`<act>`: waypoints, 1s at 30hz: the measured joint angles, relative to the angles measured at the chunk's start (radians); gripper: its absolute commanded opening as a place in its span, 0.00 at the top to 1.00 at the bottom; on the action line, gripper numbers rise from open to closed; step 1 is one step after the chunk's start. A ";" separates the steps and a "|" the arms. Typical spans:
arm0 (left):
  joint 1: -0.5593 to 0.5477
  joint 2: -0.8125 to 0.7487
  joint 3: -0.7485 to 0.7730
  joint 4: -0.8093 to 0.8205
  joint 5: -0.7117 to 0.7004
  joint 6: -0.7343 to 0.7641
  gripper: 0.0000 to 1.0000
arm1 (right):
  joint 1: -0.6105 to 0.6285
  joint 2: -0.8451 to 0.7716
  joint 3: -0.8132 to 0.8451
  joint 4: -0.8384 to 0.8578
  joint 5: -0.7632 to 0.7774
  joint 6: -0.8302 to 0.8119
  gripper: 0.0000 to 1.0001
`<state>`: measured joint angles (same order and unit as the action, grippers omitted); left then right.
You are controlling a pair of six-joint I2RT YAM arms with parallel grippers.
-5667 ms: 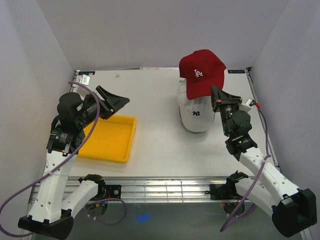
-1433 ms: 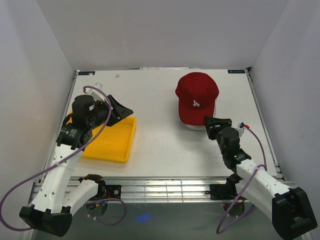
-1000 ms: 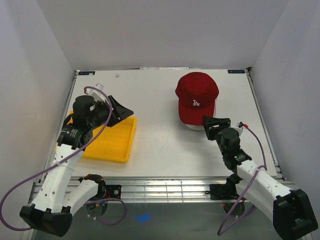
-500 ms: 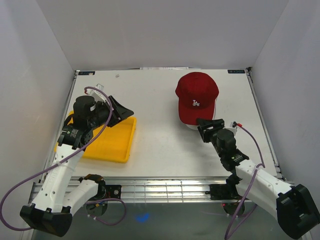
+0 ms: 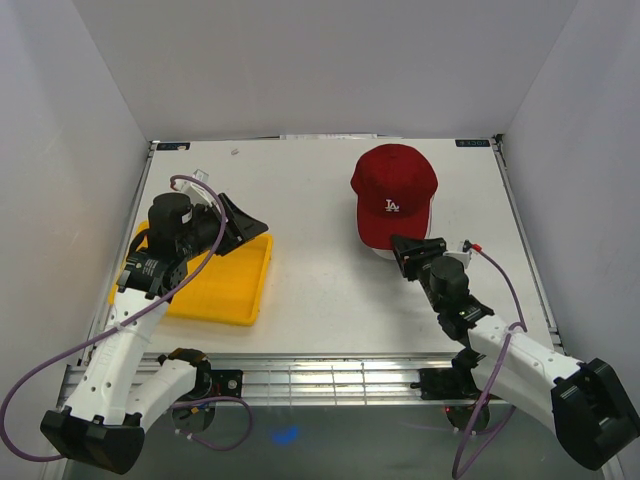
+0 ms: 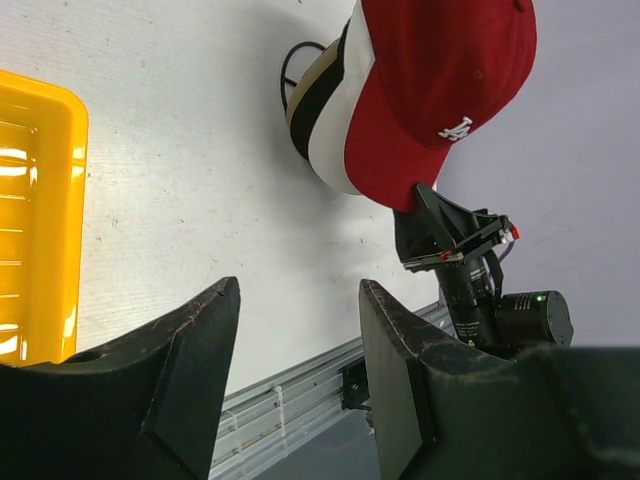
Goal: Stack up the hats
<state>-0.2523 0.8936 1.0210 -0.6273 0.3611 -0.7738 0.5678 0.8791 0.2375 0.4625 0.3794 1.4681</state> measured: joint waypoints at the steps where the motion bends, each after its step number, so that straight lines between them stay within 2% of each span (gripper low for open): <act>1: 0.000 0.000 0.000 0.000 0.000 0.002 0.39 | 0.000 0.003 0.002 0.005 0.003 0.002 0.63; 3: 0.000 0.000 0.000 0.000 0.000 0.005 0.39 | 0.002 0.003 0.002 0.015 0.008 0.007 0.67; 4: 0.000 0.000 0.000 0.000 0.000 0.007 0.39 | 0.003 0.002 0.002 0.019 0.011 0.011 0.74; 7: 0.000 0.000 0.000 0.000 -0.001 0.008 0.39 | 0.004 -0.020 0.002 0.019 0.020 0.021 0.80; 15: 0.000 0.000 -0.014 -0.002 -0.001 0.011 0.39 | -0.006 -0.104 0.002 -0.051 0.044 0.024 0.90; 30: 0.000 0.000 -0.023 -0.002 -0.003 0.019 0.39 | -0.145 -0.039 -0.002 -0.069 -0.072 0.077 0.92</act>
<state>-0.2523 0.8932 0.9981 -0.6289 0.3580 -0.7547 0.4229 0.8406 0.2359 0.3935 0.3077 1.5452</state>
